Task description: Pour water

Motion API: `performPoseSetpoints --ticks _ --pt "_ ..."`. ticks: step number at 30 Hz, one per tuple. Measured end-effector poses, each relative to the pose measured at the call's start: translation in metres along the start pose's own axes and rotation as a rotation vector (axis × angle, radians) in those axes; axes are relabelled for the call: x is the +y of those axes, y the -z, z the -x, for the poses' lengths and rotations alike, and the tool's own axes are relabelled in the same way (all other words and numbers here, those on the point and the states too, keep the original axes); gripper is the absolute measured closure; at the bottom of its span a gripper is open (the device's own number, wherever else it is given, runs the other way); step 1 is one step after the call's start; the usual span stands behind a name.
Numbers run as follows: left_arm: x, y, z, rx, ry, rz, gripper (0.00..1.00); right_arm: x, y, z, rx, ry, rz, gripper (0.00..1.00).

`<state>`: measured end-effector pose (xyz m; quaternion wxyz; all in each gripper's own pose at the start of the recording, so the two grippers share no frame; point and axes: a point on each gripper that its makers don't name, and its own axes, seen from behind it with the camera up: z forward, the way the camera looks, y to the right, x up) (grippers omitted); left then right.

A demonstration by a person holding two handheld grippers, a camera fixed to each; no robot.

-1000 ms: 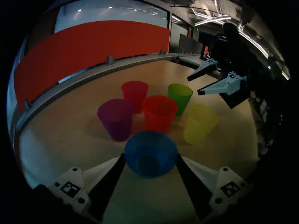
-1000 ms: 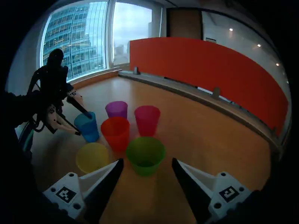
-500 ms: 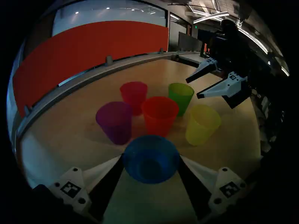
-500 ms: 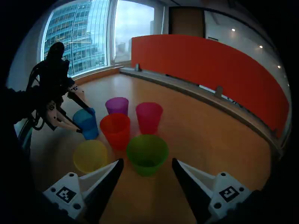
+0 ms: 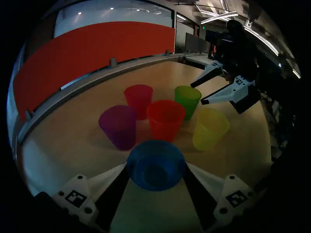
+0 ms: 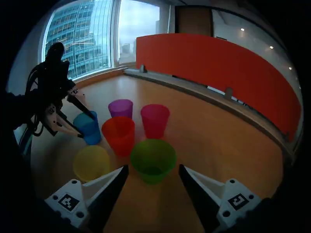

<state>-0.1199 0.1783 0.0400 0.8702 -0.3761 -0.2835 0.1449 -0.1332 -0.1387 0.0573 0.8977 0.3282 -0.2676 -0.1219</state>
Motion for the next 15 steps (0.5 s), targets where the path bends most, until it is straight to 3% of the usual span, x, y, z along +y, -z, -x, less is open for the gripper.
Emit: performPoseSetpoints --ticks 15 --pt "0.0 -0.001 0.0 0.006 0.006 0.005 0.12 0.001 -0.026 -0.001 -0.014 0.008 0.004 0.0"
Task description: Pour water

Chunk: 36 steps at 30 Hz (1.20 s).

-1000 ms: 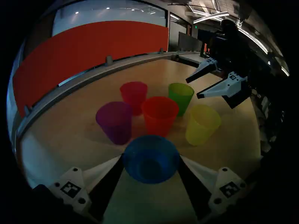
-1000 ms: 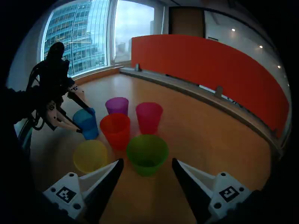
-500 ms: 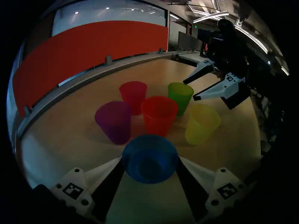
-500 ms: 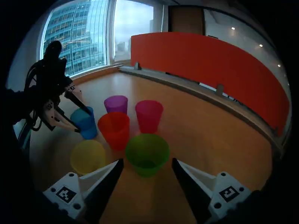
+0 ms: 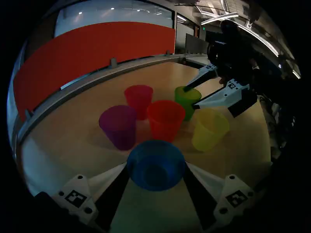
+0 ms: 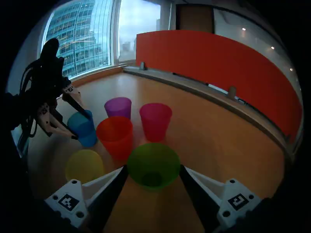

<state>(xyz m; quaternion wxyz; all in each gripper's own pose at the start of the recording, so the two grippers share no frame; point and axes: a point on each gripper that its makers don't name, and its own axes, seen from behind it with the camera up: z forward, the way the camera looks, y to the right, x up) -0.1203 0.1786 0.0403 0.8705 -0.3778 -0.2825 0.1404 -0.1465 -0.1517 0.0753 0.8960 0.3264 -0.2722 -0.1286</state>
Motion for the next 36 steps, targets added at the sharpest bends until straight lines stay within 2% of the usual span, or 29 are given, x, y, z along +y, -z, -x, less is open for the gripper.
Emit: performPoseSetpoints --ticks 9,13,18,30,36 --pt "0.0 0.0 0.001 0.002 0.001 0.003 0.12 -0.001 -0.01 -0.002 -0.001 0.003 0.0 0.0" --pt "0.0 0.0 0.001 0.003 0.0 0.003 0.12 -0.002 -0.011 -0.002 -0.002 0.007 0.0 0.06" --pt "0.0 0.001 0.001 0.003 0.001 0.001 0.12 -0.003 -0.009 -0.002 0.001 0.003 0.002 0.06" --pt "-0.001 0.003 0.0 0.006 0.01 -0.011 0.12 0.002 0.006 -0.009 0.03 -0.007 0.023 0.06" --pt "-0.003 0.009 -0.007 0.031 0.022 -0.018 0.12 0.002 0.018 -0.016 0.052 -0.004 0.034 0.06"
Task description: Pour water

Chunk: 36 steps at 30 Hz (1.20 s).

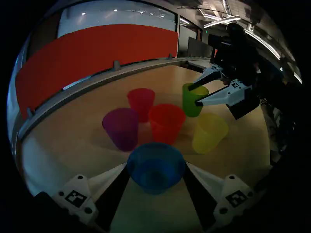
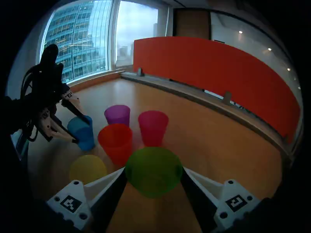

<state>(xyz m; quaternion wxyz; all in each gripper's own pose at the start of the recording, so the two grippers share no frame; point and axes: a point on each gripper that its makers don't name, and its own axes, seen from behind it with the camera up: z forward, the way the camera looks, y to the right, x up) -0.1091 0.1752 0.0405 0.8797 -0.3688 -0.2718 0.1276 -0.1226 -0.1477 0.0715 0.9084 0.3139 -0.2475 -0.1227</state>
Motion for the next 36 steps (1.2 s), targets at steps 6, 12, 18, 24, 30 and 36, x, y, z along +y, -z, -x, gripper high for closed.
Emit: performPoseSetpoints --ticks 6,12,18,24,30,36 --pt "-0.003 0.012 -0.018 0.049 0.012 -0.016 0.12 -0.001 0.013 -0.01 0.027 0.004 0.016 0.07" --pt "-0.005 0.028 -0.042 0.117 0.015 -0.041 0.12 -0.003 0.028 -0.025 0.073 0.008 0.032 0.07" --pt "-0.006 0.048 -0.067 0.201 0.013 -0.072 0.12 -0.006 0.045 -0.044 0.13 0.007 0.045 0.06" --pt "-0.007 0.071 -0.097 0.296 0.009 -0.099 0.12 -0.012 0.064 -0.068 0.202 0.014 0.049 0.06" --pt "-0.009 0.093 -0.12 0.387 0.002 -0.13 0.12 -0.016 0.081 -0.088 0.264 0.025 0.062 0.07" --pt "-0.007 0.11 -0.138 0.458 0.003 -0.151 0.12 -0.019 0.093 -0.102 0.316 0.033 0.072 0.07"
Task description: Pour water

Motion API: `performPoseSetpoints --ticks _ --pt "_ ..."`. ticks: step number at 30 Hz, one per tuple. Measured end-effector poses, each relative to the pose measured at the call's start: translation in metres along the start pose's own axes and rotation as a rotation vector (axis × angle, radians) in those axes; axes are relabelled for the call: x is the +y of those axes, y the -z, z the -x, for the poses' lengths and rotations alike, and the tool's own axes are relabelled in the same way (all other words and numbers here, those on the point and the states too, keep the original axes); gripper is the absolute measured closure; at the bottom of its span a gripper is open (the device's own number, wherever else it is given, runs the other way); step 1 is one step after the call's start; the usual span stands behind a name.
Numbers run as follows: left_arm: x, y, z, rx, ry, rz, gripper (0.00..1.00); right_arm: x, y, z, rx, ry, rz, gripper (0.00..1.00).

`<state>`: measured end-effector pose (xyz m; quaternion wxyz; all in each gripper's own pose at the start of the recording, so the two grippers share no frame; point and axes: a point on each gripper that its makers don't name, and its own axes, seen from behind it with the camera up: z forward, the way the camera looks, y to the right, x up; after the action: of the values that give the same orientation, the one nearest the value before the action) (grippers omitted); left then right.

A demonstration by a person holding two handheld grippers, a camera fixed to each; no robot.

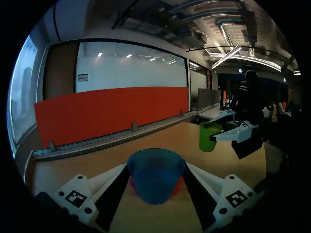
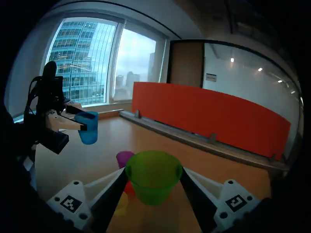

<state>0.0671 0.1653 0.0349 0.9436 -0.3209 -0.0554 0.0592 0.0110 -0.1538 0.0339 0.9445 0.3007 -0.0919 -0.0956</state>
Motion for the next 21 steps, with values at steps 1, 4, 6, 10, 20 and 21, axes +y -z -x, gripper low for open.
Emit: performPoseSetpoints --ticks 1,4,6,10,20,21 --pt "0.001 0.001 -0.004 0.011 0.004 -0.001 0.12 -0.001 0.001 -0.002 0.008 0.0 0.0 0.07" --pt "0.003 0.004 -0.014 0.046 0.014 -0.004 0.12 -0.004 0.003 -0.009 0.03 0.002 -0.001 0.07" --pt "0.005 0.006 -0.02 0.067 0.019 -0.003 0.12 -0.007 0.003 -0.014 0.043 0.005 -0.002 0.07" --pt "0.008 0.01 -0.03 0.103 0.023 -0.005 0.12 -0.011 0.005 -0.022 0.067 0.011 -0.003 0.07" --pt "0.014 0.016 -0.041 0.136 0.031 0.003 0.12 -0.017 0.009 -0.041 0.129 0.009 -0.001 0.07" --pt "0.014 0.016 -0.041 0.137 0.03 0.003 0.12 -0.017 0.009 -0.043 0.133 0.008 -0.001 0.07"
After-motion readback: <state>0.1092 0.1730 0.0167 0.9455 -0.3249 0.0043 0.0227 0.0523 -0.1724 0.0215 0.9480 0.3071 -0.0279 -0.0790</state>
